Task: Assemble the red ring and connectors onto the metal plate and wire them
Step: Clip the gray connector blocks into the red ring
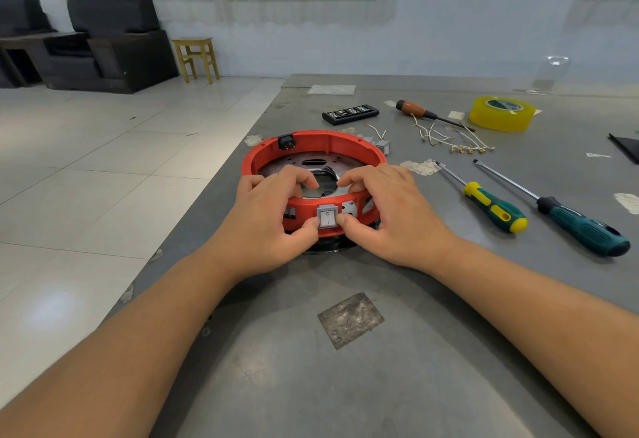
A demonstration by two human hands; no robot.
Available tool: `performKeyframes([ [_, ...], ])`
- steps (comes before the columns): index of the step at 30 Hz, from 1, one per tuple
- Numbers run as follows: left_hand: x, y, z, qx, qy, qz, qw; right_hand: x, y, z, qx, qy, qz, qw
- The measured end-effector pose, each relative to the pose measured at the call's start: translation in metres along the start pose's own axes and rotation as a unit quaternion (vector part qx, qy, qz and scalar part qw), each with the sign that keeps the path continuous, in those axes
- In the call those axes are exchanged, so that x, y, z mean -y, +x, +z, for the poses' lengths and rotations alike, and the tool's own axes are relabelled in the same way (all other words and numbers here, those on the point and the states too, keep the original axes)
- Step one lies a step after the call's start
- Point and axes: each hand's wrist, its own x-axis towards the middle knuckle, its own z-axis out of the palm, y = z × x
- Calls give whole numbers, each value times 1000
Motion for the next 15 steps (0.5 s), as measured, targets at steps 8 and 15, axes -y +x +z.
performKeyframes([
  [8, 5, 0, 1, 0, -3, -5, 1000, -2, -1, 4, -14, 1, 4, 1000],
  [15, 9, 0, -4, 17, 7, -34, 999, -23, -5, -1, 0, 35, 69, 997],
])
